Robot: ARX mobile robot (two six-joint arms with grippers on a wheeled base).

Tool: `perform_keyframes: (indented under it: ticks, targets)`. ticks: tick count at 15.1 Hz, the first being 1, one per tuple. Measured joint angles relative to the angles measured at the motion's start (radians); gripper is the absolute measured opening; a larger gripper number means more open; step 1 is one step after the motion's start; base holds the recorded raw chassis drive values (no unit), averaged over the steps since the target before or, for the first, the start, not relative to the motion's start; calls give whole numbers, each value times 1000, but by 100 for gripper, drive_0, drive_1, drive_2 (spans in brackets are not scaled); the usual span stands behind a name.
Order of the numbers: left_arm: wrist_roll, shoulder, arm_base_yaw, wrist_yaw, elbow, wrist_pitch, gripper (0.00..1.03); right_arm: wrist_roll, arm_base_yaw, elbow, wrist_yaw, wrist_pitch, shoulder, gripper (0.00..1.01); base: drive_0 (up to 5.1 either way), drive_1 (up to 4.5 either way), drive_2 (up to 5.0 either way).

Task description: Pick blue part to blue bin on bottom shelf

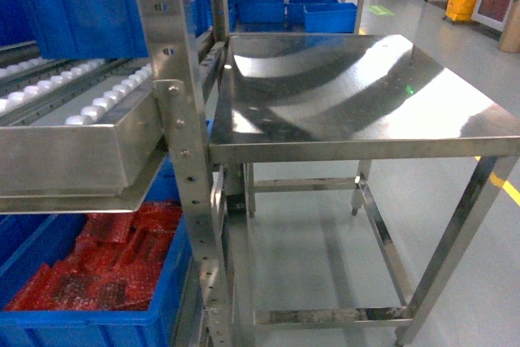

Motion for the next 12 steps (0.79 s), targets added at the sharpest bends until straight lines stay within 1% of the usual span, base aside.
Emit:
perform_keyframes:
  ticks: [12]
  targets:
    - [0, 0, 0, 0, 0, 1, 43, 0, 0, 0, 0, -1, 0, 98, -501, 245, 245]
